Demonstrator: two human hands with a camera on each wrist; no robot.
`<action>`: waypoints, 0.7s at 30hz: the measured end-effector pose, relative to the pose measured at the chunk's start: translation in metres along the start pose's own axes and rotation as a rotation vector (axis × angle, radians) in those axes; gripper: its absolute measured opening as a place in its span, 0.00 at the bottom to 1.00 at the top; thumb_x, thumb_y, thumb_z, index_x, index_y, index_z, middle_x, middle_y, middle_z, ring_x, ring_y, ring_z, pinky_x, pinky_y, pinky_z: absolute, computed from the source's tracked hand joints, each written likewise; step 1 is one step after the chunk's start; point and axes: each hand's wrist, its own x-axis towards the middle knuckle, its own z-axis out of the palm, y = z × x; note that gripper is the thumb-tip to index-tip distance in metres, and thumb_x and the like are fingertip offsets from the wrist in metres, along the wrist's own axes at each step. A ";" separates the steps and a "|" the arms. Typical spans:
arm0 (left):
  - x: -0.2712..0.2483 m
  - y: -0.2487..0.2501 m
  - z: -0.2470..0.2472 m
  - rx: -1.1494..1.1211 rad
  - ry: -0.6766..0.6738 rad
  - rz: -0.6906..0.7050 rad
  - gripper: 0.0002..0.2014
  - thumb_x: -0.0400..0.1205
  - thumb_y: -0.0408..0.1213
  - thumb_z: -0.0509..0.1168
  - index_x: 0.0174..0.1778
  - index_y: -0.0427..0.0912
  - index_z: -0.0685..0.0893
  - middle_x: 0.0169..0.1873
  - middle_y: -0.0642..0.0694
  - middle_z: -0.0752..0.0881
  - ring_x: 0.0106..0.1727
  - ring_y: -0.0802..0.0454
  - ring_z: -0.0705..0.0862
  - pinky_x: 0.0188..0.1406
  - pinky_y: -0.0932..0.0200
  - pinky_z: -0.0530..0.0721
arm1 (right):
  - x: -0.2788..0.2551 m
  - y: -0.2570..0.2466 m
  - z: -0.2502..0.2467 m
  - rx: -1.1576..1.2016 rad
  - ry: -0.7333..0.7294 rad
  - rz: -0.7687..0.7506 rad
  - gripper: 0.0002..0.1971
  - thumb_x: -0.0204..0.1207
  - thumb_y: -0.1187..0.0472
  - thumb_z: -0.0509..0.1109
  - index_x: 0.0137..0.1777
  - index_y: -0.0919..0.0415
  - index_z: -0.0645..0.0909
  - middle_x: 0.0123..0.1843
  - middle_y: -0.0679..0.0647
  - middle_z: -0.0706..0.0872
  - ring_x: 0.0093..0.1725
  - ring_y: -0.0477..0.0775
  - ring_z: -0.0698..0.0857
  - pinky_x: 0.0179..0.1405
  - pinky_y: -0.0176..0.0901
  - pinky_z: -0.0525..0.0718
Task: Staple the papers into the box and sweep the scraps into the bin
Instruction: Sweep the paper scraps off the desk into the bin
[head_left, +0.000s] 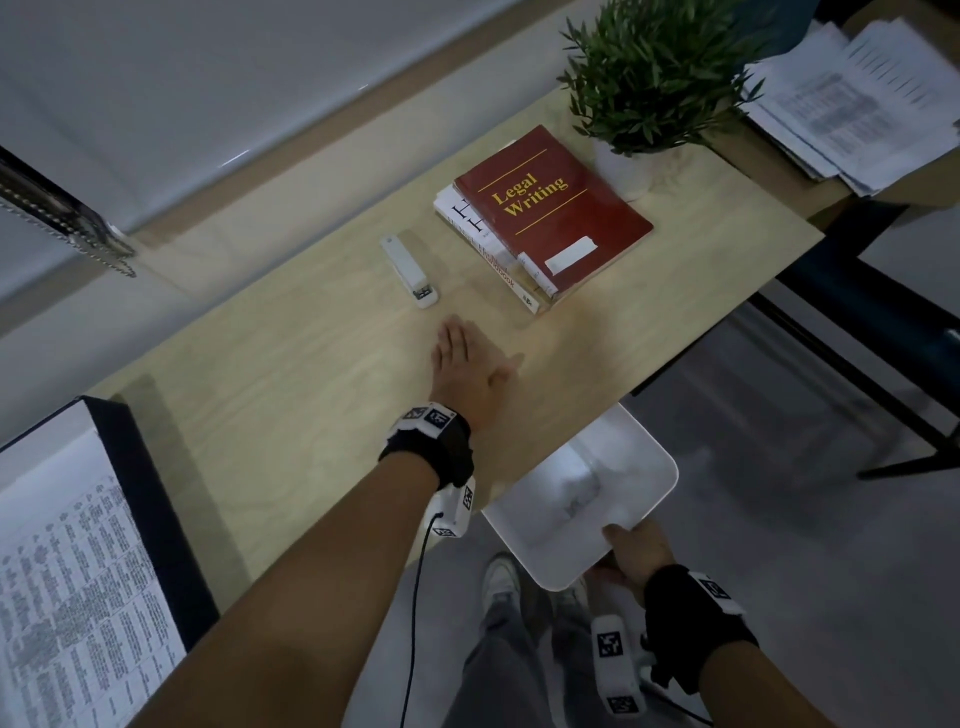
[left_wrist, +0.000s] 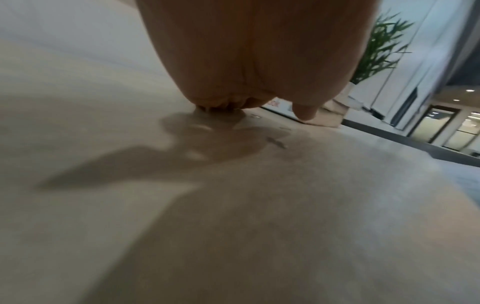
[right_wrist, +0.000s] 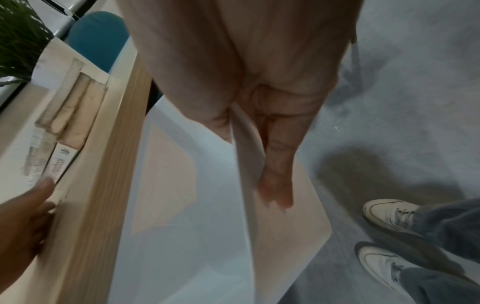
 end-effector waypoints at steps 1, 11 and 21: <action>-0.002 0.006 0.003 0.015 -0.008 0.035 0.42 0.84 0.56 0.48 0.80 0.32 0.35 0.82 0.35 0.33 0.83 0.39 0.32 0.83 0.44 0.36 | 0.001 0.000 -0.001 -0.003 0.000 -0.002 0.08 0.77 0.77 0.57 0.46 0.72 0.78 0.48 0.74 0.83 0.35 0.66 0.84 0.15 0.45 0.85; -0.091 0.055 0.067 0.247 -0.283 0.380 0.45 0.79 0.64 0.36 0.80 0.30 0.38 0.82 0.33 0.36 0.83 0.39 0.35 0.84 0.43 0.41 | 0.007 -0.001 0.002 0.037 0.003 0.030 0.09 0.79 0.76 0.60 0.57 0.74 0.77 0.48 0.71 0.84 0.35 0.64 0.84 0.15 0.46 0.86; -0.076 -0.001 0.052 0.024 0.103 0.099 0.42 0.78 0.59 0.36 0.80 0.30 0.38 0.81 0.32 0.35 0.83 0.35 0.35 0.84 0.44 0.37 | 0.007 0.001 0.002 0.023 0.011 0.068 0.06 0.79 0.75 0.59 0.53 0.75 0.74 0.38 0.66 0.81 0.32 0.64 0.82 0.14 0.47 0.86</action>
